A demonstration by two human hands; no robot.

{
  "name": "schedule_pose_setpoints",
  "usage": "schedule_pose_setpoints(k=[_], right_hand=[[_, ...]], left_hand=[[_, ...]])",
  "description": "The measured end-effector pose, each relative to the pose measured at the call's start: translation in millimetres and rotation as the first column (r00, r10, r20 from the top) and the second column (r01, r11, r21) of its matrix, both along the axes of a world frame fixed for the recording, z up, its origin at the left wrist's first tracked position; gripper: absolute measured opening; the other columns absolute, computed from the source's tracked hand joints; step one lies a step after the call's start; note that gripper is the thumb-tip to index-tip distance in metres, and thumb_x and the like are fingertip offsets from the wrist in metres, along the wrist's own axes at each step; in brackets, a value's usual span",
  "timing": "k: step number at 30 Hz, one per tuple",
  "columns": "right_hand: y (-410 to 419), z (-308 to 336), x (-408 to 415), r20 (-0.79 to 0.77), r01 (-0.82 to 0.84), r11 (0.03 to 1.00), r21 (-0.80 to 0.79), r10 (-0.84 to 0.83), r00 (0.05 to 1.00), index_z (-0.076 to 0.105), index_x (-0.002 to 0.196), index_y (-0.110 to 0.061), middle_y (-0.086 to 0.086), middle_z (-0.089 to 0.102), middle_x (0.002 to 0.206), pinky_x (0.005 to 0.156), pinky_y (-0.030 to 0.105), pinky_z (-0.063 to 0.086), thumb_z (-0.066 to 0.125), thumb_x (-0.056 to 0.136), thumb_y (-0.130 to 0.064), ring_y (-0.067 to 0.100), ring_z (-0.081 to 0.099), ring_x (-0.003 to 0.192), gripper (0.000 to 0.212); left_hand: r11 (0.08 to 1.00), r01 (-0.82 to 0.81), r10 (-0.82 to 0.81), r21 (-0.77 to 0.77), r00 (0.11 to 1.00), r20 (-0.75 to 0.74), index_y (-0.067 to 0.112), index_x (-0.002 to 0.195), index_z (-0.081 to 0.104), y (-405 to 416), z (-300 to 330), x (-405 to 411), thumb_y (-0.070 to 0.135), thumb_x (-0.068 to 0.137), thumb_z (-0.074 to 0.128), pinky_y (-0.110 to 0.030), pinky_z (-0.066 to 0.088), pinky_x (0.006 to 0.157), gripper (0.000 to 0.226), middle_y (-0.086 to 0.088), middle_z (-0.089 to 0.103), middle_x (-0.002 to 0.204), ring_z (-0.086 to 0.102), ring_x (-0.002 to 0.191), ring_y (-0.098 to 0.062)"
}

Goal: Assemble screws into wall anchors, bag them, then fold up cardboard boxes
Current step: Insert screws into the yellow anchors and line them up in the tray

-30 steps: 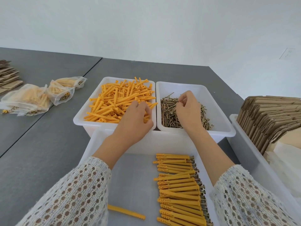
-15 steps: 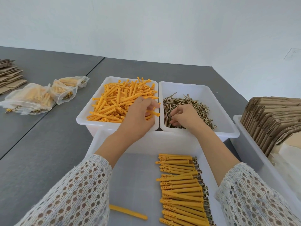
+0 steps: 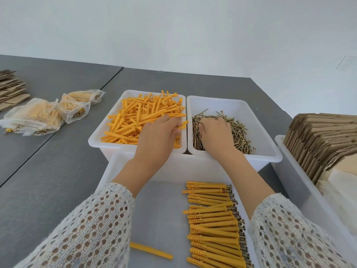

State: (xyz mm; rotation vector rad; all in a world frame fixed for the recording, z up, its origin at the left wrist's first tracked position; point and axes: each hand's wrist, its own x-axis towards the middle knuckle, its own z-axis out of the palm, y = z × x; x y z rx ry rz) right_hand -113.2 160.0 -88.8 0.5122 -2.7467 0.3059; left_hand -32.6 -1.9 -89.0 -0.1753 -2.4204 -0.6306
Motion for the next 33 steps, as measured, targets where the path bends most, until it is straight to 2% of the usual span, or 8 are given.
schedule_pose_setpoints(k=[5,10,14,20,29,33], right_hand=[[-1.5,-2.1,0.5,-0.062,0.000,0.991,0.130,0.008,0.998,0.059,0.103,-0.015,0.007,0.060,0.103,0.092,0.038,0.036,0.041,0.102,-0.021,0.030,0.046,0.108,0.019],[-5.6,1.4,4.1,-0.105,-0.014,0.979,0.204,0.036,0.994,0.064,0.101,-0.015,0.007,0.061,0.103,0.098,0.038,0.035,0.051,0.095,-0.017,0.031,0.047,0.114,0.014],[-6.3,1.8,5.8,-0.103,0.007,0.979,0.203,0.014,0.995,0.065,0.100,-0.016,0.006,0.061,0.105,0.097,0.038,0.035,0.052,0.096,-0.017,0.033,0.044,0.120,0.014],[-7.3,1.4,5.9,-0.192,-0.018,0.985,0.172,0.052,0.980,0.065,0.095,-0.015,0.006,0.059,0.096,0.085,0.035,0.035,0.049,0.098,-0.016,0.029,0.046,0.105,0.016],[-8.5,3.1,8.0,-0.215,-0.038,0.977,0.212,0.084,0.973,0.068,0.100,-0.016,0.005,0.059,0.098,0.087,0.033,0.034,0.052,0.097,-0.014,0.030,0.044,0.112,0.016],[-14.1,6.3,14.8,-0.279,-0.103,0.974,0.202,0.159,0.947,0.070,0.097,-0.012,0.007,0.059,0.092,0.081,0.036,0.035,0.056,0.088,-0.003,0.031,0.048,0.101,0.019]], left_hand=[[1.000,-0.029,0.030,-0.006,0.999,0.045,0.021,0.115,0.066,-1.0,0.2,1.4,0.023,0.102,0.051,-0.039,0.050,0.064,0.020,0.003,0.060,0.102,0.061,0.088,-0.018],[0.999,-0.018,0.020,-0.026,0.997,0.078,0.024,0.117,0.067,2.1,0.5,2.0,0.026,0.103,0.051,-0.039,0.051,0.064,0.022,0.005,0.060,0.104,0.060,0.089,-0.018],[0.998,-0.026,0.030,-0.052,0.997,0.074,0.024,0.117,0.067,3.6,0.6,3.0,0.027,0.103,0.051,-0.034,0.049,0.059,0.022,0.006,0.058,0.102,0.059,0.085,-0.018],[0.996,-0.076,0.080,-0.049,0.994,0.076,0.027,0.117,0.066,3.7,0.7,3.0,0.030,0.103,0.049,-0.037,0.053,0.061,0.022,0.009,0.060,0.106,0.062,0.088,-0.017],[0.996,-0.087,0.090,-0.030,0.990,0.106,0.026,0.119,0.064,2.9,-0.7,1.3,0.030,0.103,0.049,-0.039,0.053,0.065,0.022,0.006,0.058,0.106,0.060,0.090,-0.019],[0.998,-0.061,0.063,-0.020,0.993,0.096,0.025,0.117,0.065,5.1,-0.1,1.4,0.029,0.102,0.051,-0.035,0.050,0.062,0.021,0.004,0.058,0.102,0.059,0.086,-0.019]])
